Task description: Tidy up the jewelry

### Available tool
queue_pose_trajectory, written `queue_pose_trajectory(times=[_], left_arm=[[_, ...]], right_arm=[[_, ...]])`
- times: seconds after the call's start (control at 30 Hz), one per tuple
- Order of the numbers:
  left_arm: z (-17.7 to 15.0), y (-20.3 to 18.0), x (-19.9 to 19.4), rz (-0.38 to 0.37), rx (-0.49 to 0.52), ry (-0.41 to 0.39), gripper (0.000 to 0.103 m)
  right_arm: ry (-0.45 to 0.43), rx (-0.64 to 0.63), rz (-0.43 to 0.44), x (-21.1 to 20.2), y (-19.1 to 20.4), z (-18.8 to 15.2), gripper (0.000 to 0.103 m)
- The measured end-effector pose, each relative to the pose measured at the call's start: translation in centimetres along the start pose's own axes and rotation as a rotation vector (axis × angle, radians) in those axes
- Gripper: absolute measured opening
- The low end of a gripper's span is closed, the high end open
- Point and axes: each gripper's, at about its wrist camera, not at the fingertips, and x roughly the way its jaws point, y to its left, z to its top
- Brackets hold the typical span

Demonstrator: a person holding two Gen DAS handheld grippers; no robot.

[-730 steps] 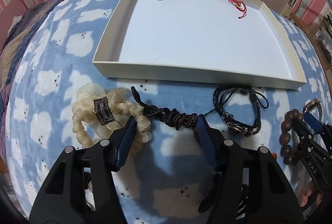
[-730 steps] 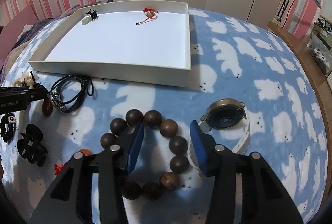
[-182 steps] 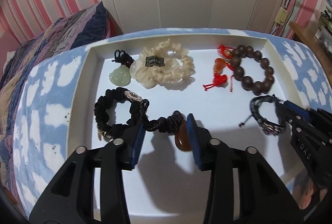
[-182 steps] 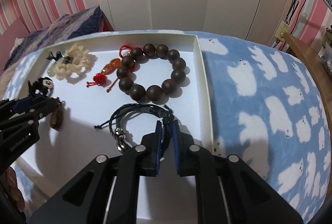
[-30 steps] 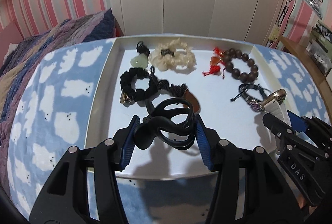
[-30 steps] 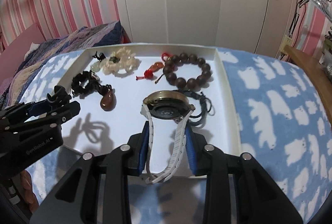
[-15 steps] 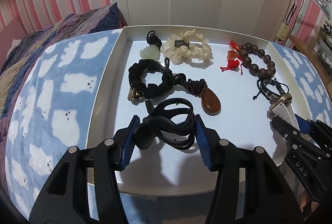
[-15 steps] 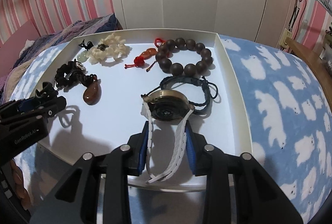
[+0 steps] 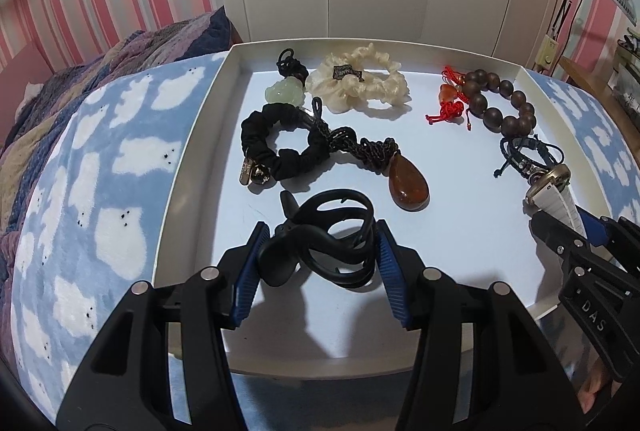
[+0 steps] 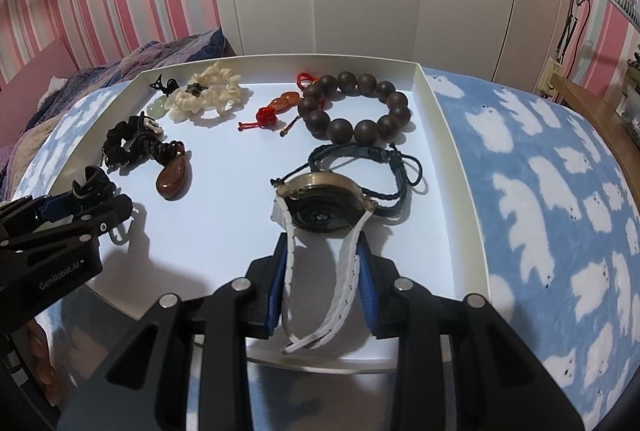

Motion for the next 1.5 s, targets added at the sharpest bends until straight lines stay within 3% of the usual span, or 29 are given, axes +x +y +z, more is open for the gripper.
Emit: queue_pose_trajectory(times=[0.5, 0.7, 0.87, 0.93, 1.1, 1.17, 1.23, 1.3, 1.43, 1.5], left_arm=[[-0.2, 0.0, 0.5, 0.010, 0.002, 0.014, 0.056], [0.0, -0.2, 0.5, 0.032, 0.003, 0.022, 0.069], [0.1, -0.4, 0.1, 0.013, -0.006, 0.054, 0.069], [0.1, -0.8, -1.0, 0.013, 0.007, 0.043, 0.072], [0.0, -0.9, -5.4, 0.015, 0.022, -0.010, 0.089], [0.0, -0.5, -7.1, 0.008, 0.014, -0.026, 0.093], [-0.2, -0.1, -9.3, -0.004, 0.004, -0.055, 0.100], [-0.8, 0.3, -12.0, -0.010, -0.004, -0.105, 0.100], [-2.5, 0.7, -16.0, -0.022, -0.013, -0.160, 0.100], [-3.7, 0.7, -17.7, -0.023, -0.025, -0.192, 0.100]], right_arm=[[0.014, 0.013, 0.017, 0.3, -0.3, -0.3, 0.038], [0.030, 0.007, 0.016, 0.3, -0.3, -0.3, 0.041], [0.040, 0.014, 0.037, -0.9, -0.8, 0.0, 0.046], [0.021, 0.017, 0.043, -2.0, -1.1, 0.2, 0.050], [-0.074, 0.024, 0.065, -6.8, -1.7, 1.0, 0.074], [-0.113, 0.027, 0.065, -9.0, -1.9, 1.1, 0.074], [-0.143, 0.030, 0.068, -10.8, -2.0, 1.0, 0.083], [-0.200, 0.036, 0.055, -13.1, -2.2, 0.5, 0.094], [-0.261, 0.046, 0.035, -16.9, -2.7, -0.9, 0.095], [-0.289, 0.050, 0.017, -18.4, -3.0, -1.9, 0.101]])
